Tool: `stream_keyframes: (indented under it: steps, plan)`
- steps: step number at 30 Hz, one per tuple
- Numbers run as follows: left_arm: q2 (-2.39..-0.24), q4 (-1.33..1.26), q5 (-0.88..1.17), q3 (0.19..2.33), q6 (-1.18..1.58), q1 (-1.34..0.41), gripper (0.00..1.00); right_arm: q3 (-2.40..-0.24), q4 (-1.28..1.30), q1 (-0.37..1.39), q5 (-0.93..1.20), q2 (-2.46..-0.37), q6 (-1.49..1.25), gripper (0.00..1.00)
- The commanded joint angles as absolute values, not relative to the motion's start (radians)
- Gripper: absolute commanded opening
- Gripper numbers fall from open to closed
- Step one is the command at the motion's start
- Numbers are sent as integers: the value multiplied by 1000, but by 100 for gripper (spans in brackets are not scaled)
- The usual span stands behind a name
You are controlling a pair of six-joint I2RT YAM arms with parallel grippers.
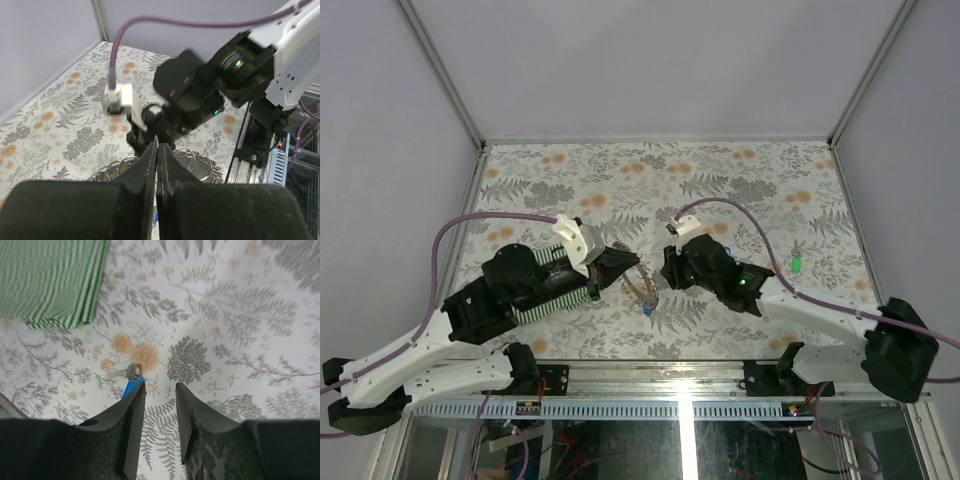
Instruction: Put the keys on the keyring
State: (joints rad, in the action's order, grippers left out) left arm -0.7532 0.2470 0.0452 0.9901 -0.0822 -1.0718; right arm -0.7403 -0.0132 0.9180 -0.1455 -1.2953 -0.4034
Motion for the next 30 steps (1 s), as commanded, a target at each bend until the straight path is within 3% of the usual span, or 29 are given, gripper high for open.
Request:
stream_keyframes:
  steps: [1,10,14,24,30]
  plan:
    - [-742,188,118,984,-96,-1075,0,-733,-6,909,-169,-1103,-231,37]
    - [-756,117,277,939,-192,-1075,0,-676,-91,909,-29,-681,-58,38]
    - [-731,30,357,890,-232,-1075,0,-721,-99,909,167,-591,7,41]
    - [-738,-13,468,879,-252,-1075,0,-752,-278,909,605,-606,38,42]
    - [-727,-64,435,842,-203,-1013,0,-849,-218,907,677,-722,21,42]
